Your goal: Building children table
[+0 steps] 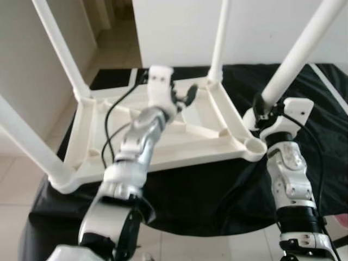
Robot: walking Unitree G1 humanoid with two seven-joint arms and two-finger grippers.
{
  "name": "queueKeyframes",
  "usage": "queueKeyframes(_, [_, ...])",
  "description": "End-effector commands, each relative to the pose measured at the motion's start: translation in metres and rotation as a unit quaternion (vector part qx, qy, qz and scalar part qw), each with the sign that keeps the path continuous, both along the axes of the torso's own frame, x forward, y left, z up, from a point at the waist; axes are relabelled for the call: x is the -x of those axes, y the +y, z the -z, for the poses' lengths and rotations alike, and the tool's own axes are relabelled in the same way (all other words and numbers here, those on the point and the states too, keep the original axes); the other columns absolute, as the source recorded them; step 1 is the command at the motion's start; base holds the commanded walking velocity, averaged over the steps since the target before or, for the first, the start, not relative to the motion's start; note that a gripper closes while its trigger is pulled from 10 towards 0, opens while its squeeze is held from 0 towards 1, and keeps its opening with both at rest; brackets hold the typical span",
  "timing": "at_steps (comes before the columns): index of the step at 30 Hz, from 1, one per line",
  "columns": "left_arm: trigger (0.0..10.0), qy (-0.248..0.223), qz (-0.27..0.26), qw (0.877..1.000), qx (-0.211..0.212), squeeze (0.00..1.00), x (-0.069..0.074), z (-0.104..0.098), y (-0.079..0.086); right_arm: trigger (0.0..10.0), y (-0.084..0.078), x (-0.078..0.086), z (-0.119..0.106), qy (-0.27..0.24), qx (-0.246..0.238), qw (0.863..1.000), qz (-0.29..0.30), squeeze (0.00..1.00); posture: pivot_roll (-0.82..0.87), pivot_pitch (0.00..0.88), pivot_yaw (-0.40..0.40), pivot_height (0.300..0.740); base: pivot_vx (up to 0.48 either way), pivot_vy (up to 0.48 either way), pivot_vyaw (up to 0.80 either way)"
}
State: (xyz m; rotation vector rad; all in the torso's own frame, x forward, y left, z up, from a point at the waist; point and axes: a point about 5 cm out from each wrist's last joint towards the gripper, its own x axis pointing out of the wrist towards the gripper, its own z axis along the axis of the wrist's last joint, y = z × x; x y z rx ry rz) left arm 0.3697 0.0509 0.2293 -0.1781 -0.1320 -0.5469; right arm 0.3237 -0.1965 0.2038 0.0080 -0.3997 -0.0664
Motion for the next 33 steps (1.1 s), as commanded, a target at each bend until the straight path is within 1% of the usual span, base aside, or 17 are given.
queueKeyframes(1, [10.0,-0.009,0.015,1.000,0.009,0.00,0.006,-0.003,-0.006,10.0,0.002,-0.001,0.000,0.005,0.006,1.000,-0.004,0.00,-0.06,0.032,0.040,0.740,0.000,0.000,0.00])
queueKeyframes(4, [10.0,-0.016,0.026,0.999,-0.021,0.00,0.017,0.012,-0.011,10.0,0.002,0.000,0.003,0.010,0.011,1.000,-0.002,0.00,-0.06,0.034,0.038,0.740,0.000,0.000,0.00])
queueKeyframes(5, [10.0,-0.016,0.026,0.999,-0.021,0.00,0.017,0.012,-0.011,10.0,0.002,0.000,0.003,0.010,0.011,1.000,-0.002,0.00,-0.06,0.034,0.038,0.740,0.000,0.000,0.00])
queueKeyframes(8, [10.0,-0.033,0.045,0.997,-0.061,0.00,0.032,0.030,-0.012,10.0,-0.002,0.002,0.006,0.014,0.011,1.000,0.010,0.00,-0.06,0.036,0.037,0.740,0.000,0.000,0.00])
queueKeyframes(9, [10.0,-0.033,0.045,0.997,-0.061,0.00,0.032,0.030,-0.012,10.0,-0.002,0.002,0.006,0.014,0.011,1.000,0.010,0.00,-0.06,0.036,0.037,0.740,0.000,0.000,0.00])
queueKeyframes(11, [10.0,-0.043,0.060,0.993,-0.096,0.00,0.040,0.038,-0.013,10.0,-0.003,0.004,0.008,0.017,0.012,1.000,0.013,0.00,-0.05,0.037,0.035,0.740,0.000,0.000,0.00])
queueKeyframes(13, [10.0,-0.050,0.073,0.990,-0.110,0.00,0.044,0.041,-0.013,10.0,-0.003,0.005,0.009,0.019,0.013,1.000,0.014,0.00,-0.05,0.037,0.034,0.740,0.000,0.000,0.00])
queueKeyframes(14, [10.0,-0.053,0.099,0.988,-0.103,0.00,0.050,0.043,-0.016,10.0,-0.003,0.006,0.011,0.021,0.014,1.000,0.014,0.00,-0.05,0.039,0.032,0.740,0.000,0.000,0.00])
queueKeyframes(15, [10.0,-0.053,0.099,0.988,-0.103,0.00,0.050,0.043,-0.016,10.0,-0.003,0.006,0.011,0.021,0.014,1.000,0.014,0.00,-0.05,0.039,0.032,0.740,0.000,0.000,0.00])
queueKeyframes(16, [10.0,-0.055,0.117,0.987,-0.095,0.00,0.055,0.044,-0.017,10.0,-0.003,0.006,0.012,0.023,0.014,1.000,0.013,0.00,-0.05,0.038,0.033,0.740,0.000,0.000,0.00])
queueKeyframes(18, [10.0,-0.057,0.166,0.980,-0.094,0.00,0.065,0.045,-0.024,10.0,0.000,0.005,0.012,0.024,0.009,1.000,0.012,0.00,-0.06,0.038,0.033,0.740,0.000,0.000,0.00])
queueKeyframes(20, [10.0,-0.060,0.182,0.976,-0.102,0.00,0.069,0.046,-0.026,10.0,0.001,0.005,0.012,0.023,0.007,1.000,0.011,0.00,-0.06,0.038,0.033,0.740,0.000,0.000,0.00])
queueKeyframes(23, [10.0,-0.071,0.265,0.951,-0.145,0.00,0.091,0.057,-0.038,10.0,0.006,0.005,0.011,0.021,0.002,1.000,0.005,0.00,-0.06,0.036,0.033,0.740,0.000,0.000,0.00])
queueKeyframes(24, [10.0,-0.071,0.265,0.951,-0.145,0.00,0.091,0.057,-0.038,10.0,0.006,0.005,0.011,0.021,0.002,1.000,0.005,0.00,-0.06,0.036,0.033,0.740,0.000,0.000,0.00])
queueKeyframes(25, [10.0,-0.068,0.281,0.946,-0.149,0.00,0.095,0.060,-0.040,10.0,0.008,0.006,0.012,0.022,0.002,1.000,0.004,0.00,-0.06,0.036,0.033,0.740,0.000,0.000,0.00])
queueKeyframes(27, [10.0,-0.059,0.297,0.942,-0.146,0.00,0.101,0.063,-0.042,10.0,0.010,0.007,0.013,0.023,0.003,1.000,-0.001,0.00,-0.06,0.037,0.031,0.740,0.000,0.000,0.00])
queueKeyframes(33, [10.0,-0.047,0.306,0.940,-0.144,0.00,0.105,0.065,-0.044,10.0,0.012,0.009,0.013,0.022,0.004,1.000,-0.005,0.00,-0.06,0.038,0.030,0.740,0.000,0.000,0.00])
